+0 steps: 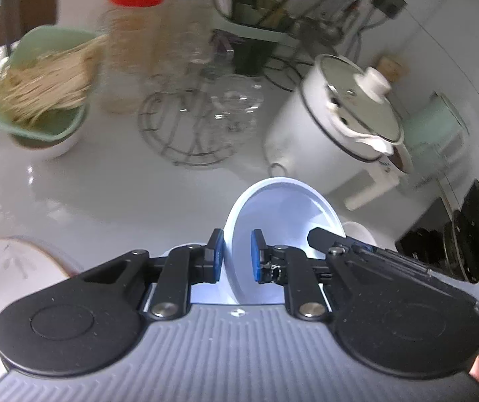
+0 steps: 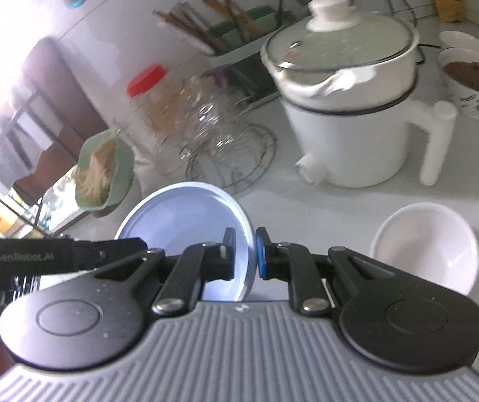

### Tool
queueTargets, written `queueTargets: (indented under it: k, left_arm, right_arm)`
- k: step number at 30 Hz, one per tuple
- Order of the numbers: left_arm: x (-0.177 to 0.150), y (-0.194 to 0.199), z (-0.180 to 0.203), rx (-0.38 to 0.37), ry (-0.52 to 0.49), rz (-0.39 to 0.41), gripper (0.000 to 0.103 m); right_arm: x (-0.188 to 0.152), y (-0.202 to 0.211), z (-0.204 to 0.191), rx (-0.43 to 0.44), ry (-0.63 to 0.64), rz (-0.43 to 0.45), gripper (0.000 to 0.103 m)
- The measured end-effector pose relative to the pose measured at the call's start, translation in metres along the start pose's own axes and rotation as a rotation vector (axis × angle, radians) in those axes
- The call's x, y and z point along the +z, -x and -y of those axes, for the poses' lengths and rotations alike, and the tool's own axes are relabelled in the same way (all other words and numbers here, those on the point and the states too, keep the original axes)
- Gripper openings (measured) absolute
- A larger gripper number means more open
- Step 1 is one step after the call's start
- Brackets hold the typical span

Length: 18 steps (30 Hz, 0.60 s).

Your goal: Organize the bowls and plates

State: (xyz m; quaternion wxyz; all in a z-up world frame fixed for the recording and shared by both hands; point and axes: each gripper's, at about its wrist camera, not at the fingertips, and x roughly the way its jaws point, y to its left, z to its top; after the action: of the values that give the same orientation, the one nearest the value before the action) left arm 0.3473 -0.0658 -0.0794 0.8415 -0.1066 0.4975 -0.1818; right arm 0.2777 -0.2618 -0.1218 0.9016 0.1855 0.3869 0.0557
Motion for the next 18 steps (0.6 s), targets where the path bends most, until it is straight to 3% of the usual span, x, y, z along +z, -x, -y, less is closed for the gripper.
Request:
queueTargets:
  k: [10, 18]
  left_arm:
    - [-0.021, -0.016, -0.042, 0.042, 0.068, -0.047, 0.018]
    - [-0.029, -0.03, -0.056, 0.048, 0.096, -0.083, 0.018]
  right_arm:
    - [-0.02, -0.032, -0.021, -0.023, 0.057, -0.113, 0.016]
    - [-0.028, -0.044, -0.022, -0.033, 0.06, -0.152, 0.017]
